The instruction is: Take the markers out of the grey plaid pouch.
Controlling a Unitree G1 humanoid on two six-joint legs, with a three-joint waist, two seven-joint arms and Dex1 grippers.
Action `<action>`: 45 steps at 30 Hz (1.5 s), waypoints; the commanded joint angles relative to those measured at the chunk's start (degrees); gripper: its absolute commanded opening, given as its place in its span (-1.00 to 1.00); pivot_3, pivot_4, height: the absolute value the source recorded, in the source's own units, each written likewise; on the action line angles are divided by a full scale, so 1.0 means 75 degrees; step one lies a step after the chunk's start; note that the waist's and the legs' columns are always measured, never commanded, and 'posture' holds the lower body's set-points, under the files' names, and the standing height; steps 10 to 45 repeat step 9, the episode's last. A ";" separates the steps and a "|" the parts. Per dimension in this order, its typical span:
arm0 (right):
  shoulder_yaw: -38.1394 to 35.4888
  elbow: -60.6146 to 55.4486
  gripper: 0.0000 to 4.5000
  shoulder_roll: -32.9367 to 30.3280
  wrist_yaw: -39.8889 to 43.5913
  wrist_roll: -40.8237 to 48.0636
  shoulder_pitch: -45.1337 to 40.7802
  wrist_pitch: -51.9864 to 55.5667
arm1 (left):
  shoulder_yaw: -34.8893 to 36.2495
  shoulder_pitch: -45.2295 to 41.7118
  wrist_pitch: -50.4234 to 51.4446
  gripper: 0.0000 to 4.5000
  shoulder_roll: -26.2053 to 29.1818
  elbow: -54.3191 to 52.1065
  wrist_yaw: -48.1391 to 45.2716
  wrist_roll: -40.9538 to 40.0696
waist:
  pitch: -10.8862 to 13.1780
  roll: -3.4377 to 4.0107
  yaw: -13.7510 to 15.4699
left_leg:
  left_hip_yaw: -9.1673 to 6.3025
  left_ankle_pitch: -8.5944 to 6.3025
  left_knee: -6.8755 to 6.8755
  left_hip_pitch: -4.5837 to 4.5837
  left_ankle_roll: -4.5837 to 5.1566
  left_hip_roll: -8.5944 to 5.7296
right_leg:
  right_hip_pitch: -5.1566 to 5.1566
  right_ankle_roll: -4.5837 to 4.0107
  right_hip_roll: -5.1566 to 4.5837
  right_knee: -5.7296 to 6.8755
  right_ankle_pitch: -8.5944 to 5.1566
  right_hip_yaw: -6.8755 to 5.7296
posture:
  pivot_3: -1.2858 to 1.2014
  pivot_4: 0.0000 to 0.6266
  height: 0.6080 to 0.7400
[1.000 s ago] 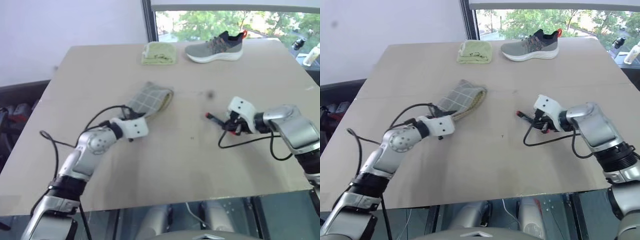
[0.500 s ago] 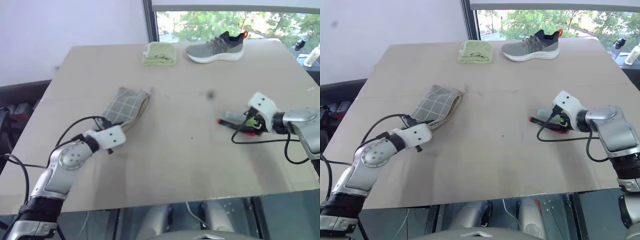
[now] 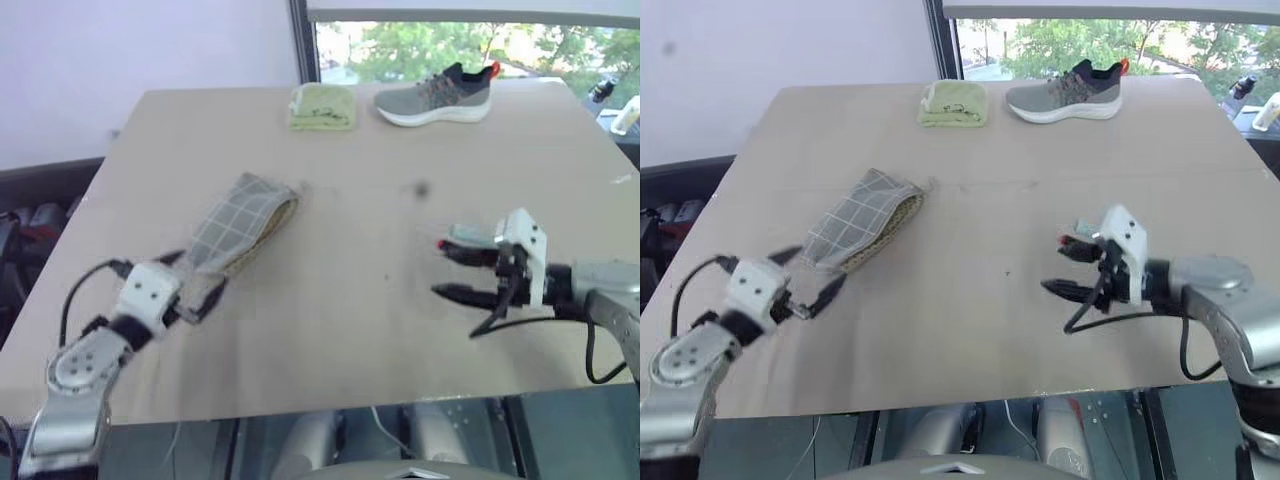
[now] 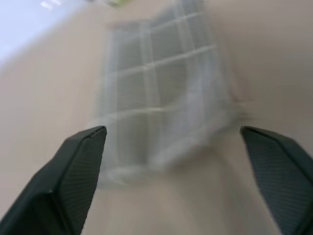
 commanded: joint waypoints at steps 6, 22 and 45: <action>-0.0940 0.1575 0.62 0.0021 0.0863 0.0043 0.1377 -0.1962 | 0.0506 0.2554 0.1586 0.99 -0.0439 -0.2814 -0.0133 -0.1791 | 0.0020 0.0020 0.0060 | 0.0036 -0.0023 -0.0010 0.0124 0.0035 0.0020 | 0.0096 -0.0010 0.0017 0.0011 -0.0001 0.0010 | 0.03 -0.52 1.00; -0.1035 0.2120 0.62 -0.0056 0.1020 -0.0018 0.1321 -0.2344 | 0.0487 0.2965 0.1315 0.99 -0.0555 -0.2882 -0.0243 -0.1521 | 0.0021 0.0014 0.0058 | 0.0038 -0.0039 -0.0011 0.0157 0.0009 0.0042 | 0.0137 -0.0036 0.0035 -0.0001 -0.0019 -0.0002 | 0.03 -0.52 1.00; -0.1035 0.2120 0.62 -0.0056 0.1020 -0.0018 0.1321 -0.2344 | 0.0487 0.2965 0.1315 0.99 -0.0555 -0.2882 -0.0243 -0.1521 | 0.0021 0.0014 0.0058 | 0.0038 -0.0039 -0.0011 0.0157 0.0009 0.0042 | 0.0137 -0.0036 0.0035 -0.0001 -0.0019 -0.0002 | 0.03 -0.52 1.00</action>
